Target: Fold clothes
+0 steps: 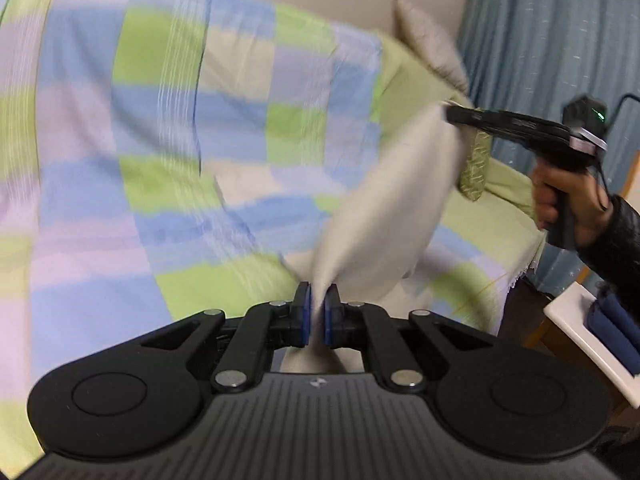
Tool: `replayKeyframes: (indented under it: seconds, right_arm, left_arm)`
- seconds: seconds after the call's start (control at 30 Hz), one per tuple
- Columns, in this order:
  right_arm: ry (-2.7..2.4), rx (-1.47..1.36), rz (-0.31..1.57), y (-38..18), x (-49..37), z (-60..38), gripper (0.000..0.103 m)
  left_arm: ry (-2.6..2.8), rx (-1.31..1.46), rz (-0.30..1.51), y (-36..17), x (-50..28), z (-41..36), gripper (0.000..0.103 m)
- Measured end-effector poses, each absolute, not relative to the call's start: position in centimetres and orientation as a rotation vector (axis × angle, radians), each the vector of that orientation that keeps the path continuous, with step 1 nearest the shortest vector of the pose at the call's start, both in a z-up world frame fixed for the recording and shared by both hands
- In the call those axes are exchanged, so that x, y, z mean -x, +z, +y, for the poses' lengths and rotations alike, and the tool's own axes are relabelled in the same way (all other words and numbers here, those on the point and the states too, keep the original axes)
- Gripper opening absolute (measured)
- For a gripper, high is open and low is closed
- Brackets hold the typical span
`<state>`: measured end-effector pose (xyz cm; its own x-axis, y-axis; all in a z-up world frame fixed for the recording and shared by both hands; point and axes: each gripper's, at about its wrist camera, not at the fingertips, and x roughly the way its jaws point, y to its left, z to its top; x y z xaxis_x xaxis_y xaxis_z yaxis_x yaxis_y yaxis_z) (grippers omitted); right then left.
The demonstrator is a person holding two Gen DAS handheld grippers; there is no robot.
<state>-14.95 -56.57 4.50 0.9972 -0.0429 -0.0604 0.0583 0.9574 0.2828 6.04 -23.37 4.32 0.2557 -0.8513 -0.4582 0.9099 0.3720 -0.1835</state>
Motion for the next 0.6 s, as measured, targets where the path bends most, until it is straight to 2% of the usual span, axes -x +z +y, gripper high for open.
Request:
replayKeyframes:
  seconds: [0.17,0.33,0.5,0.6]
  right_arm:
    - [-0.075,-0.326,-0.112,7.6,23.8,-53.3,0.004]
    - [-0.074,-0.350,-0.191,10.5,26.2,-53.2,0.004]
    - [-0.086,-0.363,-0.104,9.7,21.2,-55.5,0.004]
    - [-0.095,-0.439,0.022,6.0,14.5,-58.9,0.004]
  left_arm:
    - [-1.230,-0.235,0.357,11.5,-3.5,-21.8,0.004]
    - [-1.215,-0.321,0.260,16.5,-3.2,-22.6,0.004]
    - [-1.189,-0.341,0.384,14.7,-8.6,-26.3,0.004]
    - [-1.156,-0.342,0.513,9.8,-14.2,-30.3,0.004]
